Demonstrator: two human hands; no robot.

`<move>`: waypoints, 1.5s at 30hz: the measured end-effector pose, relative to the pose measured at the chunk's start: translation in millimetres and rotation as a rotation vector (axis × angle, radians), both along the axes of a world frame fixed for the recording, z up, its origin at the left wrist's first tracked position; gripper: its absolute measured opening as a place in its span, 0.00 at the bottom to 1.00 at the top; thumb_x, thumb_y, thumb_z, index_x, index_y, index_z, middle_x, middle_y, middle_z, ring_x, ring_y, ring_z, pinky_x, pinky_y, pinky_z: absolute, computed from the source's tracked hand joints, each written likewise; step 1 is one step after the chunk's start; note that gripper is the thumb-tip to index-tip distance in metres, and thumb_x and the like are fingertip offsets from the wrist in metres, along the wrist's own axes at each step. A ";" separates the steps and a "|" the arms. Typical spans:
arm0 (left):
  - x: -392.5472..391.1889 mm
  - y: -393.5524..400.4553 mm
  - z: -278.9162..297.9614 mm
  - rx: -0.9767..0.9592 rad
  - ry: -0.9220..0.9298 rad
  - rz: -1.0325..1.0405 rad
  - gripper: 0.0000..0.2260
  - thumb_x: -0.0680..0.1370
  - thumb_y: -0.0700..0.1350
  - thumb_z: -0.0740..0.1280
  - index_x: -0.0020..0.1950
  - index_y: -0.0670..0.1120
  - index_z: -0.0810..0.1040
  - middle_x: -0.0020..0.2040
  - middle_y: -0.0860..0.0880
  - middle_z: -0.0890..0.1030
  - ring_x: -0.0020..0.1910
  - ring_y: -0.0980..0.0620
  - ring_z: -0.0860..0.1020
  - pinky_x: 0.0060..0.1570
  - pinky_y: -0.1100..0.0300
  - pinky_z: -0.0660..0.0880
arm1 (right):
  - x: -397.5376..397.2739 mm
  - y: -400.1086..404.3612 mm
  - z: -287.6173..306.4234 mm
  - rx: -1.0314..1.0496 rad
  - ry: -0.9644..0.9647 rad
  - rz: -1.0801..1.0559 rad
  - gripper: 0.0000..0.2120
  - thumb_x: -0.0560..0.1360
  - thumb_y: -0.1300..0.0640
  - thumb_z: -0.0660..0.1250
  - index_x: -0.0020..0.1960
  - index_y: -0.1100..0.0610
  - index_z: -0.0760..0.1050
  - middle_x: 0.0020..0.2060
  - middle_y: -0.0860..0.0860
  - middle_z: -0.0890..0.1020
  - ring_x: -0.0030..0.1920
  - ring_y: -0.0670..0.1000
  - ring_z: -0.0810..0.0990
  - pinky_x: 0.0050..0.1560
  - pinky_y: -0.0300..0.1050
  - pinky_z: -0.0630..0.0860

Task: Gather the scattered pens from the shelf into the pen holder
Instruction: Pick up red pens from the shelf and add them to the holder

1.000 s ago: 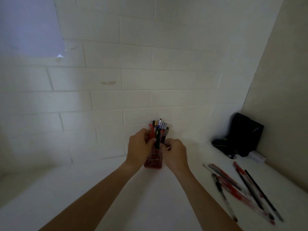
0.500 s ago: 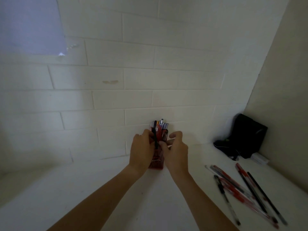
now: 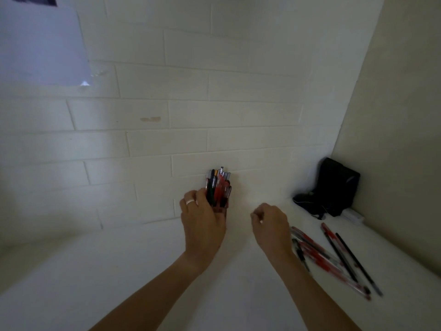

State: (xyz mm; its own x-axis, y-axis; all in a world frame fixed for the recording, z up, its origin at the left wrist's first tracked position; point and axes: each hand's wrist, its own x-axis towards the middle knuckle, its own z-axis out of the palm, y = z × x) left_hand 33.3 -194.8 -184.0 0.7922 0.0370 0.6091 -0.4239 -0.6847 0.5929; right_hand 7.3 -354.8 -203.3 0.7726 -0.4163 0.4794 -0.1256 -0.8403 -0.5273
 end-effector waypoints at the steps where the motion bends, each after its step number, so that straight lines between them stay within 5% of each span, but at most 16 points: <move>1: -6.3 -0.8 -1.0 -0.040 -0.050 -0.004 0.22 0.70 0.43 0.61 0.64 0.40 0.72 0.59 0.42 0.72 0.57 0.43 0.70 0.56 0.52 0.72 | -11.0 -12.3 -4.3 -0.063 0.086 -0.061 0.04 0.78 0.54 0.66 0.48 0.54 0.77 0.47 0.53 0.80 0.47 0.52 0.78 0.45 0.45 0.76; 6: -35.7 -23.7 -16.2 -0.107 -0.111 -0.163 0.18 0.68 0.32 0.65 0.56 0.45 0.73 0.54 0.47 0.71 0.55 0.50 0.69 0.55 0.57 0.72 | -57.3 -65.2 -36.6 -0.250 0.232 -0.369 0.22 0.68 0.45 0.77 0.53 0.60 0.79 0.56 0.64 0.79 0.58 0.65 0.77 0.53 0.58 0.76; 10: -54.9 -49.7 -35.1 -0.044 -0.049 -0.325 0.18 0.69 0.33 0.65 0.55 0.48 0.73 0.53 0.51 0.71 0.52 0.54 0.69 0.52 0.61 0.72 | -83.8 -91.9 -56.9 -0.244 0.406 -0.413 0.38 0.71 0.30 0.63 0.72 0.54 0.70 0.73 0.58 0.69 0.74 0.61 0.66 0.71 0.61 0.63; 12: -61.2 -60.7 -42.1 -0.002 -0.012 -0.367 0.16 0.69 0.34 0.64 0.54 0.49 0.74 0.53 0.52 0.70 0.53 0.53 0.70 0.50 0.61 0.72 | -93.2 -97.2 -64.5 -0.268 0.434 -0.378 0.34 0.74 0.30 0.59 0.71 0.52 0.70 0.67 0.55 0.75 0.69 0.58 0.72 0.70 0.57 0.67; 15: -66.2 -71.0 -50.2 0.064 0.082 -0.401 0.14 0.71 0.35 0.64 0.54 0.48 0.74 0.52 0.52 0.71 0.52 0.53 0.70 0.48 0.65 0.70 | -98.9 -95.1 -68.0 -0.307 0.331 -0.305 0.26 0.74 0.37 0.66 0.60 0.56 0.80 0.50 0.56 0.82 0.55 0.59 0.80 0.56 0.53 0.77; 20: -67.2 -75.3 -60.2 0.185 0.304 -0.452 0.10 0.74 0.39 0.63 0.54 0.46 0.75 0.50 0.50 0.75 0.48 0.53 0.73 0.44 0.66 0.67 | -96.9 -76.6 -64.2 -0.260 0.281 -0.217 0.21 0.74 0.39 0.68 0.55 0.55 0.80 0.47 0.53 0.80 0.49 0.54 0.78 0.47 0.46 0.77; 26: -63.0 -75.8 -62.9 0.227 0.457 -0.464 0.12 0.73 0.37 0.62 0.55 0.44 0.77 0.50 0.46 0.79 0.49 0.49 0.77 0.48 0.61 0.73 | -84.0 -48.9 -68.5 -0.429 0.244 -0.198 0.12 0.65 0.50 0.79 0.38 0.57 0.82 0.31 0.52 0.79 0.31 0.52 0.78 0.25 0.44 0.74; 35: -61.7 -84.1 -60.4 0.092 0.497 -0.506 0.13 0.78 0.42 0.64 0.61 0.44 0.79 0.55 0.46 0.83 0.49 0.54 0.79 0.49 0.66 0.72 | -78.9 -36.3 -72.9 -0.336 0.095 -0.162 0.09 0.68 0.53 0.78 0.41 0.56 0.80 0.35 0.50 0.78 0.32 0.49 0.77 0.27 0.38 0.70; 42: -59.9 -87.0 -60.2 0.056 0.491 -0.509 0.11 0.80 0.44 0.61 0.53 0.45 0.83 0.50 0.48 0.85 0.45 0.54 0.79 0.40 0.68 0.71 | -79.1 -36.1 -73.5 -0.302 0.057 -0.147 0.10 0.67 0.56 0.80 0.42 0.55 0.79 0.35 0.49 0.78 0.30 0.48 0.77 0.23 0.38 0.72; 45: -57.2 -88.9 -58.0 -0.036 0.560 -0.535 0.14 0.82 0.48 0.59 0.49 0.45 0.83 0.47 0.48 0.85 0.44 0.52 0.82 0.47 0.57 0.78 | -79.5 -34.9 -70.8 -0.306 0.008 -0.132 0.11 0.70 0.56 0.78 0.49 0.57 0.82 0.35 0.50 0.79 0.27 0.48 0.77 0.23 0.38 0.74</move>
